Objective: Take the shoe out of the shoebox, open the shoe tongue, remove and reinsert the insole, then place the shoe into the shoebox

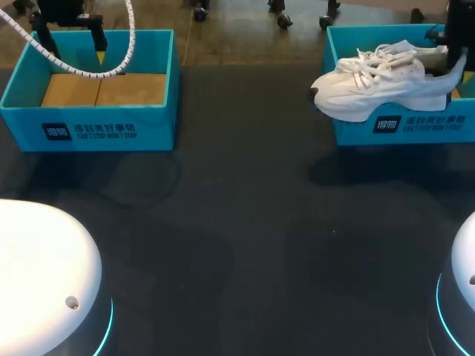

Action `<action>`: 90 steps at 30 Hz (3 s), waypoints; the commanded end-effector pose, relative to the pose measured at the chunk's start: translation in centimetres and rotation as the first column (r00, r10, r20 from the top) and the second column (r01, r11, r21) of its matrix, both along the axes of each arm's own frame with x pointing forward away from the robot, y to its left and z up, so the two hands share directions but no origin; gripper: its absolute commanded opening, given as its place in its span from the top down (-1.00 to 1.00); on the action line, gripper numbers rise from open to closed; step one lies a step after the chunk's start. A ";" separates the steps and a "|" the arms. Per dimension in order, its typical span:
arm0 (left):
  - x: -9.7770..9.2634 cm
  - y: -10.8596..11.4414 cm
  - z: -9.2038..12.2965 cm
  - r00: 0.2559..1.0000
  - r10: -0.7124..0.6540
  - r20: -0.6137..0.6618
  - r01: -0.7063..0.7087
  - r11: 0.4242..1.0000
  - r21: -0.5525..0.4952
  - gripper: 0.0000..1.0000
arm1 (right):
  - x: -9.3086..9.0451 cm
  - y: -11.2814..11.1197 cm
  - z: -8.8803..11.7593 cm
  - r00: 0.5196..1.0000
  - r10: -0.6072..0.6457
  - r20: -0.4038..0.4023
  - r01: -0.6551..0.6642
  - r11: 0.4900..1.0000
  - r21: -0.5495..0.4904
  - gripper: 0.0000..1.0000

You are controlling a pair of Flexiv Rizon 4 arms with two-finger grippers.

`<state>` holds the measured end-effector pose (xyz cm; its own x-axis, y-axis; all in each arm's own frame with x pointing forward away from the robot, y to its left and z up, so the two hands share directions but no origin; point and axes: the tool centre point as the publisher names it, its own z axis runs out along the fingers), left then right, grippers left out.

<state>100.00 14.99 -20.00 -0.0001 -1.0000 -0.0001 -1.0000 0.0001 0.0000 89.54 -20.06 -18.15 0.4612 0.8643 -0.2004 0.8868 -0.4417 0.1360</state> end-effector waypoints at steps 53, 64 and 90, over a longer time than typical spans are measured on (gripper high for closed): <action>0.0 0.0 0.0 1.000 0.000 0.000 0.000 1.000 0.000 -1.00 | -15.0 21.0 -7.6 0.999 0.033 0.027 -0.032 0.999 -0.013 1.00; 0.0 0.0 0.0 1.000 0.000 0.000 0.000 1.000 0.000 -1.00 | -19.0 27.0 -11.7 0.999 0.038 0.009 -0.038 0.999 -0.012 1.00; 0.0 0.0 0.0 1.000 0.000 0.000 0.000 1.000 0.000 -1.00 | -22.4 31.7 -16.3 0.993 -0.090 -0.080 0.086 0.995 -0.047 1.00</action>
